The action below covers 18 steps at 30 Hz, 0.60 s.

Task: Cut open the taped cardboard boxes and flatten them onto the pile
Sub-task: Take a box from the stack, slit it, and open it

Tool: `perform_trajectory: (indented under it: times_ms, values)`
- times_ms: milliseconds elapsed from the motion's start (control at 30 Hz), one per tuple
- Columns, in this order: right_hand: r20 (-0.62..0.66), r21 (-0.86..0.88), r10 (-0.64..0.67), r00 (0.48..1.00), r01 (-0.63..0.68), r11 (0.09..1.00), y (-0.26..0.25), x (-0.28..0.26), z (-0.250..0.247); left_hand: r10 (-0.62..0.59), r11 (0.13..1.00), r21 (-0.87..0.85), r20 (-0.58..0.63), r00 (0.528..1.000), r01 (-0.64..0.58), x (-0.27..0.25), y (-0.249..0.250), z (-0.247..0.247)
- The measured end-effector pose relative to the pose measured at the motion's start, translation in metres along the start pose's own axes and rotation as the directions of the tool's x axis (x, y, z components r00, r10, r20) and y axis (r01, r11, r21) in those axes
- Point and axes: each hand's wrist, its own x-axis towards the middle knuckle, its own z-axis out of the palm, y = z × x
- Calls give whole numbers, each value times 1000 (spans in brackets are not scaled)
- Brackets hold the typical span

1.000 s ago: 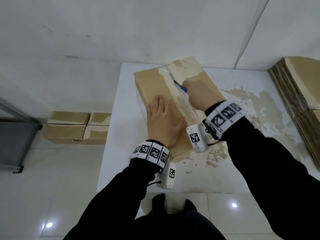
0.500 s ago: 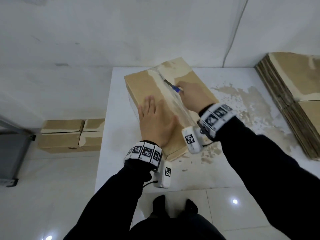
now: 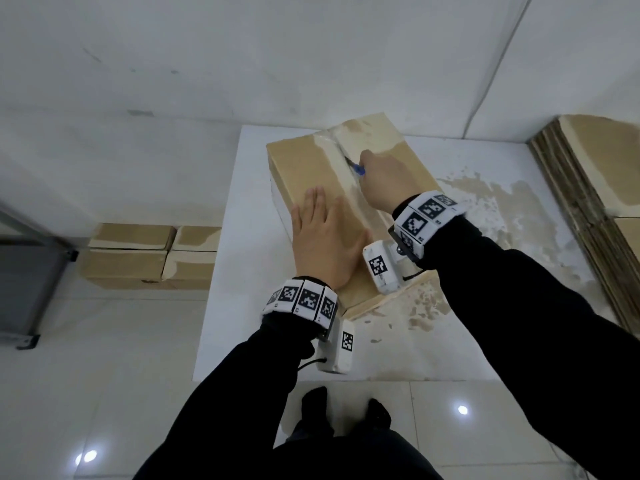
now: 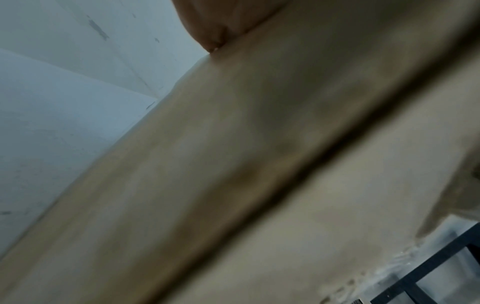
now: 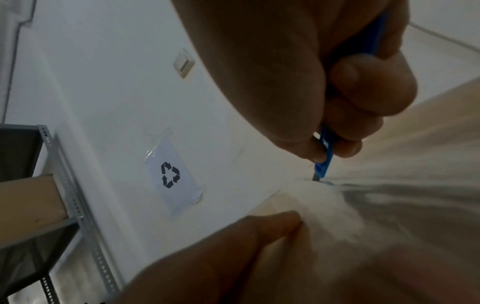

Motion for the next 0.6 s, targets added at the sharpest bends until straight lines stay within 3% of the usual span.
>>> perform_trajectory:
  times_ms: [233,600]
  values:
    - [-102,-125,-31,994,18,992,6,8,-8,1,1000,-5,-23,1000,-2,0,0,0]
    - [36,-55,-64,997,65,996,-8,-3,-7,-14,1000,-27,-13,1000,14,2,-1,0]
